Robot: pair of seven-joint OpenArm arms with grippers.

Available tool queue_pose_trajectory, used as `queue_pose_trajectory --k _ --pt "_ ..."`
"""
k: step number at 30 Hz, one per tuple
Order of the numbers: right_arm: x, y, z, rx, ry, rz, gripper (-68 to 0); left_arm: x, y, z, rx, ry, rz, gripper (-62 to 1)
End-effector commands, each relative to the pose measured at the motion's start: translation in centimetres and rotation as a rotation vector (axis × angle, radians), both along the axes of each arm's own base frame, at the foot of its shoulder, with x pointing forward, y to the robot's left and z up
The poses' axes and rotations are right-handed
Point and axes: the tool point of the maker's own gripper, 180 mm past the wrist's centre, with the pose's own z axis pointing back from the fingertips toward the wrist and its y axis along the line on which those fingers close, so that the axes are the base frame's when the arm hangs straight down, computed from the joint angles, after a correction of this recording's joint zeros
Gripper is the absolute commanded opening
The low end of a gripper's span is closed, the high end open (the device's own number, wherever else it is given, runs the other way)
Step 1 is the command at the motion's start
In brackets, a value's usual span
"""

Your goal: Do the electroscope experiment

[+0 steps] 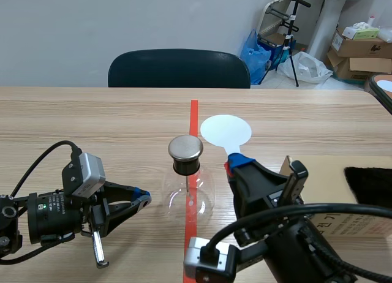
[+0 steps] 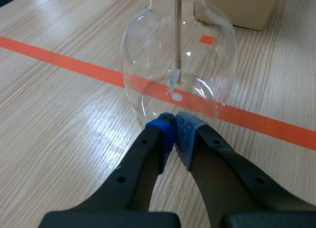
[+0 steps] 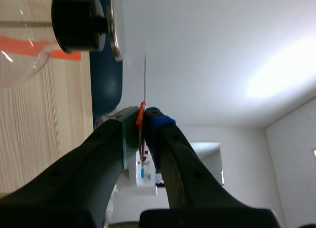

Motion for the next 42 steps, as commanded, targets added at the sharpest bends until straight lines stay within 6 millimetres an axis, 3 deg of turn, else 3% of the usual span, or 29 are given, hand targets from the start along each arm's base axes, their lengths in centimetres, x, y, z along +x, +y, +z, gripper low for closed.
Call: queue_pose_trajectory --k 1,15,42 --pt "0.1 0.4 0.7 0.002 -0.031 0.026 -65.8 0.3 -0.5 1.1 -0.039 -0.022 0.000 -57.9" --pt "-2.0 3.1 0.5 -0.013 -0.030 0.215 -65.8 0.3 -0.5 1.1 -0.039 -0.022 0.000 -57.9" --pt "-2.2 3.2 0.5 -0.014 -0.030 0.230 -65.8 0.3 -0.5 1.1 -0.039 -0.022 0.000 -57.9"
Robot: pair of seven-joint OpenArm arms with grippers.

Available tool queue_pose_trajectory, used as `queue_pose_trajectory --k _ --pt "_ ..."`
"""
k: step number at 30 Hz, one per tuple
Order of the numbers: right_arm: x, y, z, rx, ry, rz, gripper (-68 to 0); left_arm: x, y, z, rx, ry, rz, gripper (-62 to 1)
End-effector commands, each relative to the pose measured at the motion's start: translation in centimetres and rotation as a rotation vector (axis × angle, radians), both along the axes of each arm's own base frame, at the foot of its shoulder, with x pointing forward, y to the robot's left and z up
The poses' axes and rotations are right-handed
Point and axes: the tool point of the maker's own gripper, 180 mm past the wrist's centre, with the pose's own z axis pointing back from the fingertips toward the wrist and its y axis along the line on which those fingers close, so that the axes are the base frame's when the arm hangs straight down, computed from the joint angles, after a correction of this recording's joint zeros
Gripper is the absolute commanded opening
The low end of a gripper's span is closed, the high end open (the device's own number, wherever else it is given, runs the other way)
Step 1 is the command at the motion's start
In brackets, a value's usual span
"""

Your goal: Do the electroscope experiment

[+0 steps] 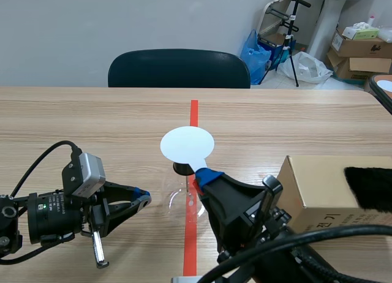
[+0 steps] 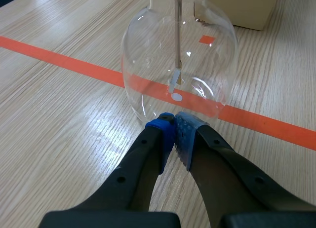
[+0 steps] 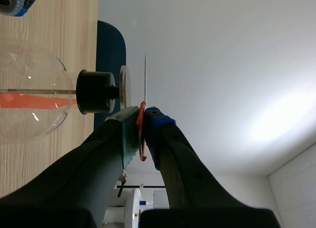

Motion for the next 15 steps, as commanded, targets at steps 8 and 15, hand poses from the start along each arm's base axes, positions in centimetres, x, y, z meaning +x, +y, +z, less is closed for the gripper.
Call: queue_pose_trajectory --k 8,15 --pt "1.0 -0.8 0.7 0.008 -0.031 -0.057 -65.8 0.3 -0.5 1.1 -0.039 -0.022 0.000 -57.9" --pt "2.8 -3.3 0.9 0.021 -0.031 -0.226 -65.8 0.3 -0.5 1.1 -0.039 -0.022 0.000 -57.9"
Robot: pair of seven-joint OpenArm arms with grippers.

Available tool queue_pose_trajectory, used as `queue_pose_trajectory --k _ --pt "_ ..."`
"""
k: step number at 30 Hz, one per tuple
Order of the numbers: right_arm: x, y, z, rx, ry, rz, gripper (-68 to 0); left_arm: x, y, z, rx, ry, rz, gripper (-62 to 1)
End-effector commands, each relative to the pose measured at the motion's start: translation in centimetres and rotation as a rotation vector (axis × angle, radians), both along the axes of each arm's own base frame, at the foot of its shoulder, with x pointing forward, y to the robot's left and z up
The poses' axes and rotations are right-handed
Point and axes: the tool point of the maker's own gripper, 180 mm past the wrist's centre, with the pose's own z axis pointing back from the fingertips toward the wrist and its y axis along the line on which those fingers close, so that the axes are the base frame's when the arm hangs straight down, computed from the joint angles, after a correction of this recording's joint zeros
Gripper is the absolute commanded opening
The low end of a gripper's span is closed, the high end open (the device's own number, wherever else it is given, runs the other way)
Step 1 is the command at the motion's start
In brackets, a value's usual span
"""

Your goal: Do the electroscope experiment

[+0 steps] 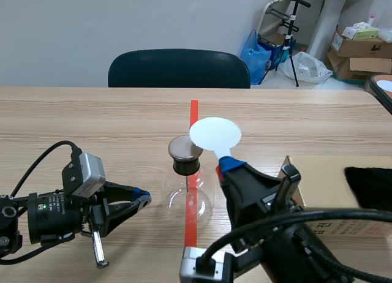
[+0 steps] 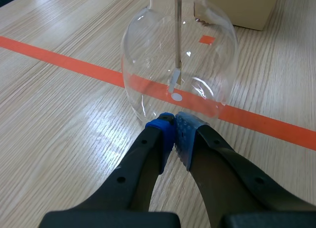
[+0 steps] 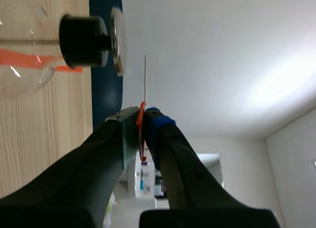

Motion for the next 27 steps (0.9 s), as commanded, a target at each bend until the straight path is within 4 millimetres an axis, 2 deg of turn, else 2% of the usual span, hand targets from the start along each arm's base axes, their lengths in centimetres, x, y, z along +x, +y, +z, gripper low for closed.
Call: queue_pose_trajectory --k 1,9,16,27 --pt "0.7 -0.6 0.7 0.006 -0.031 -0.036 -65.8 0.3 -0.5 1.1 -0.039 -0.022 0.000 -57.9" --pt "2.3 -4.6 0.9 0.024 -0.031 -0.275 -65.8 0.3 -0.5 1.1 -0.039 -0.022 0.000 -57.9" --pt "2.8 -7.3 0.9 0.036 -0.031 -0.427 -65.8 0.3 -0.5 1.1 -0.039 -0.022 0.000 -57.9" --pt "2.8 -7.9 0.9 0.038 -0.031 -0.460 -65.8 0.3 -0.5 1.1 -0.039 -0.022 0.000 -57.9"
